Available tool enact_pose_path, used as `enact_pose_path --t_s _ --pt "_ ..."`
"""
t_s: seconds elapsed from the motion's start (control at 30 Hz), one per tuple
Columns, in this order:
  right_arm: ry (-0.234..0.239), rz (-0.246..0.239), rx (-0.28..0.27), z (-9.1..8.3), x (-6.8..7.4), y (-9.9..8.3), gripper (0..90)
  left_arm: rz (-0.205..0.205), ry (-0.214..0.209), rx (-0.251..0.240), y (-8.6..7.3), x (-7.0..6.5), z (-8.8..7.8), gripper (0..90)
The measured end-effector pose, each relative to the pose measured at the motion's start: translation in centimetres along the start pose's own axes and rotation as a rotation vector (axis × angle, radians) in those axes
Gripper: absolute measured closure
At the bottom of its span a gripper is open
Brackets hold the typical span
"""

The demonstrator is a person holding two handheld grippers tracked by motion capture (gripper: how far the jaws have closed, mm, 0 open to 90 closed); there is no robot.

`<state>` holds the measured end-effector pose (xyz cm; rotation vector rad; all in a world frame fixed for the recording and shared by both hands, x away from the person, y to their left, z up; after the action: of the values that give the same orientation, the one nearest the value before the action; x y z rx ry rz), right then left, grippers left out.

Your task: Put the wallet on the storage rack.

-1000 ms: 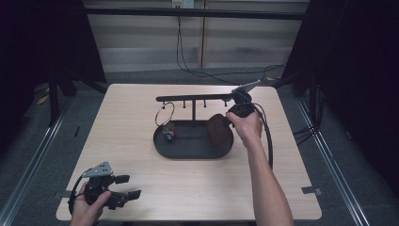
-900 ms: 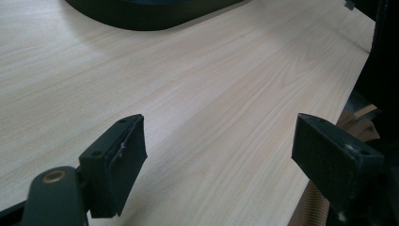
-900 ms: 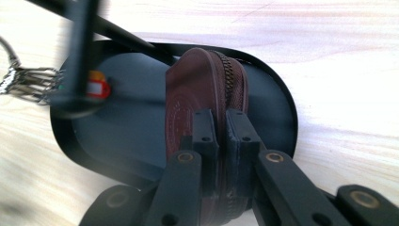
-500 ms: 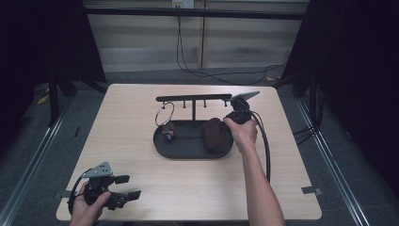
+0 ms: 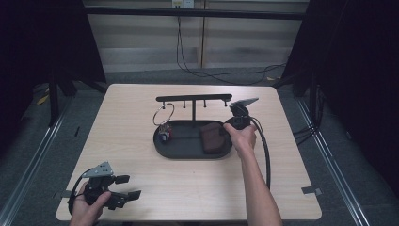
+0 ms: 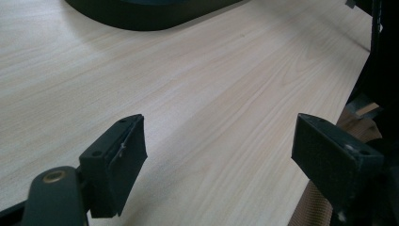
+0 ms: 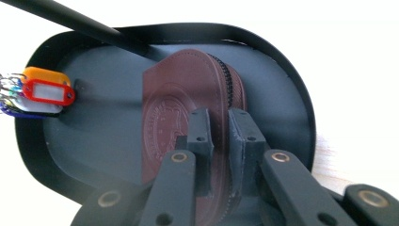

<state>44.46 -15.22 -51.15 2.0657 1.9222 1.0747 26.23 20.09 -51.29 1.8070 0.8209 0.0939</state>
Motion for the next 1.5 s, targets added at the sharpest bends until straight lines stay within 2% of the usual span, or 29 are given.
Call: enact_pose_path --t_s 0.03,0.1,0.23,0.3,0.33,0.4,0.43,0.5,0.63,0.73,1.0,1.07,1.17,1.3,1.43,1.5 --pt "-0.004 -0.001 -0.001 0.0 -0.1 0.0 77.5 0.002 0.000 0.002 0.0 0.0 0.0 18.2" --pt "-0.025 -0.034 0.008 0.1 -0.2 -0.1 77.0 0.006 0.002 0.007 0.0 0.0 0.0 18.2" --pt "-0.035 -0.060 0.000 0.0 -0.2 -0.1 72.8 0.006 0.000 0.011 -0.1 0.0 0.1 18.2" --pt "-0.051 -0.062 -0.008 -0.2 -0.3 0.1 64.5 0.008 -0.002 0.009 -0.1 0.0 0.1 18.2" --pt "-0.055 -0.062 -0.008 -0.3 -0.3 0.1 64.5 0.007 -0.002 0.008 -0.1 0.0 0.0 18.2" --pt "-0.055 -0.083 0.005 -0.5 -0.4 0.2 57.6 0.006 0.000 0.009 -0.1 0.0 0.0 18.2" --pt "-0.054 -0.080 -0.014 -0.7 -0.3 0.3 57.0 0.006 -0.001 0.011 -0.1 0.0 0.1 18.2" --pt "-0.036 -0.090 -0.018 -1.0 -0.1 0.4 53.4 0.008 -0.003 0.013 -0.1 0.0 0.1 18.2" --pt "-0.042 -0.105 -0.044 -1.8 -0.1 0.5 40.4 0.009 -0.004 0.011 -0.1 -0.1 0.1 18.1" --pt "-0.066 -0.128 -0.053 -2.4 -0.1 0.6 34.9 0.006 -0.003 0.011 -0.1 0.0 0.1 18.2" --pt "-0.122 -0.174 -0.050 -4.5 0.2 0.6 32.7 0.007 0.001 0.011 -0.1 0.0 0.0 18.3" --pt "-0.148 -0.204 -0.039 -4.9 0.1 0.3 34.3 0.003 0.004 0.007 -0.1 0.0 0.1 18.3" --pt "-0.154 -0.240 -0.050 -5.6 0.3 0.1 33.8 0.004 0.005 0.007 -0.1 0.1 0.1 18.5" --pt "-0.126 -0.276 -0.081 -6.3 1.0 -0.5 31.4 0.000 0.010 -0.003 0.1 0.2 0.0 18.5" --pt "-0.095 -0.302 -0.105 -6.7 1.3 -2.0 28.8 -0.002 0.014 -0.006 0.1 0.2 0.0 18.5" --pt "-0.081 -0.302 -0.120 -6.8 1.2 -2.5 28.5 -0.002 0.017 -0.008 0.1 0.2 0.0 18.5"
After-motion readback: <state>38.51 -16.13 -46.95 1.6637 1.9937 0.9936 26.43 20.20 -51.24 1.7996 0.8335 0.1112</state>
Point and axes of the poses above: each handheld gripper's, and its own axes: z roughly forward along the jaws, y roughly out of its top, x roughly to its left, the point moved 8 cm from there along z, roughly forward along the jaws, and after that the axes turned 15 degrees about -x, right-handed, at the moved point
